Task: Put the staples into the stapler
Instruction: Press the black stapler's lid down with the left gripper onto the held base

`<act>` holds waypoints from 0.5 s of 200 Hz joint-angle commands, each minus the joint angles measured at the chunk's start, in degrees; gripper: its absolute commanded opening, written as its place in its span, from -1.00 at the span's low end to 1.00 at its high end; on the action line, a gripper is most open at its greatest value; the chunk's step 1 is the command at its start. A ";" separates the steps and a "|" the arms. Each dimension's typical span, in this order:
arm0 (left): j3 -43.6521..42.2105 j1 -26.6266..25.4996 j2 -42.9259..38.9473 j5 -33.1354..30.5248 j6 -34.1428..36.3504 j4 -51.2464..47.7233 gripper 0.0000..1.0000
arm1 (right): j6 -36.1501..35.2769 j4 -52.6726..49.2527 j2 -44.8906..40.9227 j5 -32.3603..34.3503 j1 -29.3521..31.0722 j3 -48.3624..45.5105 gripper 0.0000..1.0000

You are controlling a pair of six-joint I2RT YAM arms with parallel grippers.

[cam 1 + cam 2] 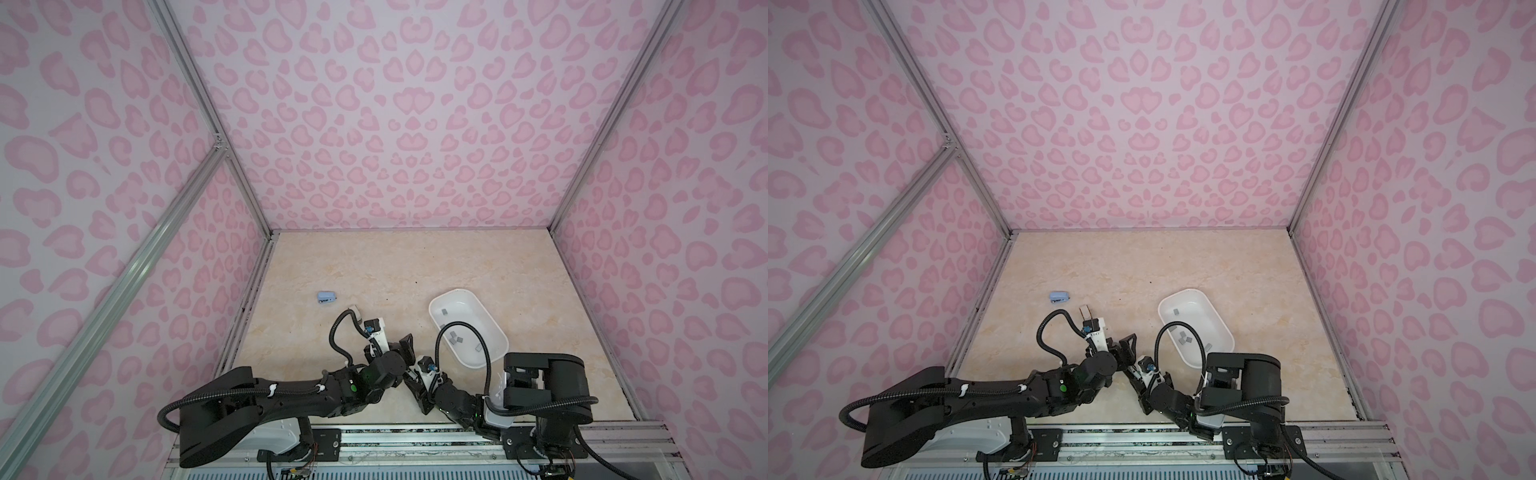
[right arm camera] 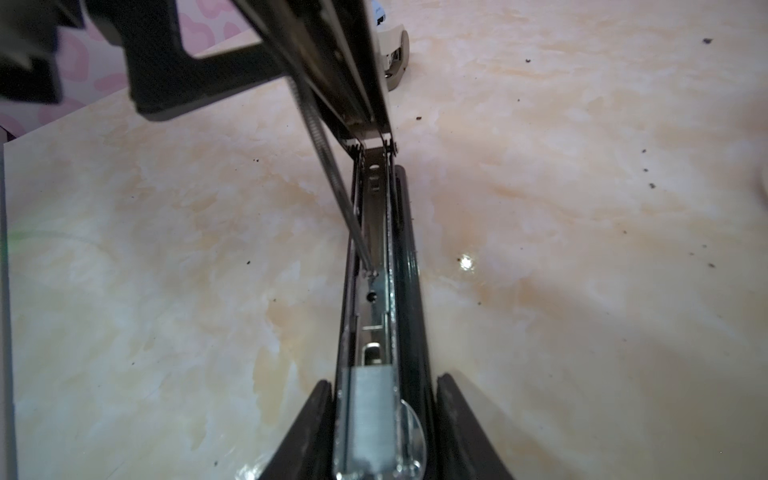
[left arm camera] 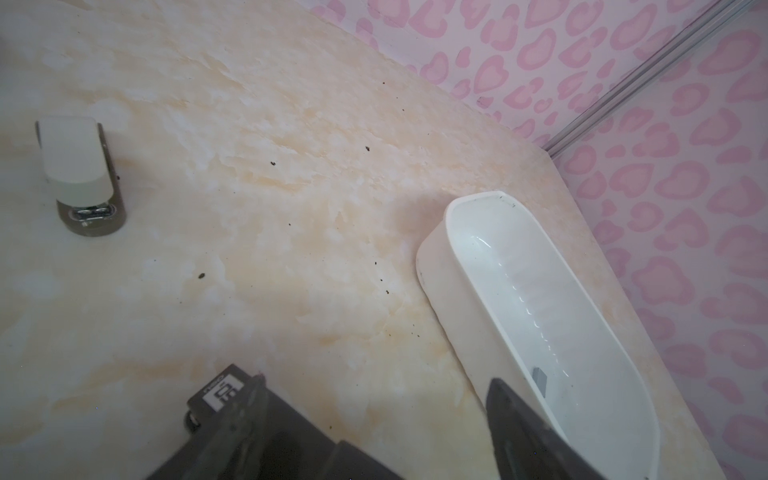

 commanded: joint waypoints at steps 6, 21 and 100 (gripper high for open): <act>-1.33 -0.61 -1.48 10.25 -12.16 -3.69 0.75 | 2.53 -7.55 0.84 -2.15 -0.16 -0.40 -0.24; -1.24 -0.61 -3.79 9.59 -11.47 -5.03 0.83 | 2.54 -7.59 0.83 -2.14 -0.12 -0.33 -0.24; -1.60 1.82 -17.11 6.03 -8.11 -15.69 0.99 | 2.11 -7.22 0.04 -2.54 0.22 -0.67 -0.05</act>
